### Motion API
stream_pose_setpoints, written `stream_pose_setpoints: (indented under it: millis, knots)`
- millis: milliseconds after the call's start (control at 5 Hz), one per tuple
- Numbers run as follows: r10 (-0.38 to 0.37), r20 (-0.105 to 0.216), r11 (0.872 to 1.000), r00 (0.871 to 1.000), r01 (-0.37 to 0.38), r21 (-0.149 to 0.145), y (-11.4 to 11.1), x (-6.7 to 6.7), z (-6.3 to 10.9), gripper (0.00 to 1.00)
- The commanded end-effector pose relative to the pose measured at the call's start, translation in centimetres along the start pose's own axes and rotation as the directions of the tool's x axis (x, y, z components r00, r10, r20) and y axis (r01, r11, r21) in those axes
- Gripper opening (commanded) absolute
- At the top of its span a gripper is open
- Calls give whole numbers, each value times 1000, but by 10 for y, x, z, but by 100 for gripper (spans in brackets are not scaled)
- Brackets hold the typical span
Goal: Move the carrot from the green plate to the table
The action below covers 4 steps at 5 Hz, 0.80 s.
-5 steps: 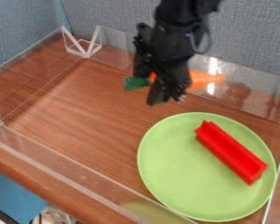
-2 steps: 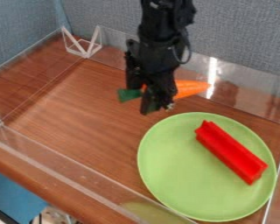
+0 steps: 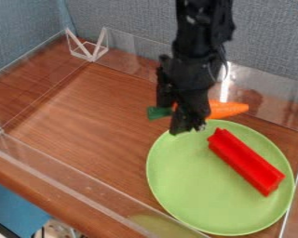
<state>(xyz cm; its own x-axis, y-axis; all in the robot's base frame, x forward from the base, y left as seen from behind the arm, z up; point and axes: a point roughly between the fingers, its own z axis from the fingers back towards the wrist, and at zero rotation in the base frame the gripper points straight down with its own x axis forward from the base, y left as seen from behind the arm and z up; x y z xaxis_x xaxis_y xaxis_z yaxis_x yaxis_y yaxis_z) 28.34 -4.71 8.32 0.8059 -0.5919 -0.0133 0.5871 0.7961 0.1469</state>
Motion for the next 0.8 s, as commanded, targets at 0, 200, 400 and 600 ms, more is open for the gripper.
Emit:
stream_pose_setpoints:
  millis: [0,200,400,600]
  knots:
    - [19,49,1000,999,-20,21,7,13,2,0]
    - [32,49,999,998,-33,27,-4,23,1,0]
    - [50,49,998,998,-51,31,-12,32,-2,0]
    - [65,58,997,996,-67,43,-15,37,3,0]
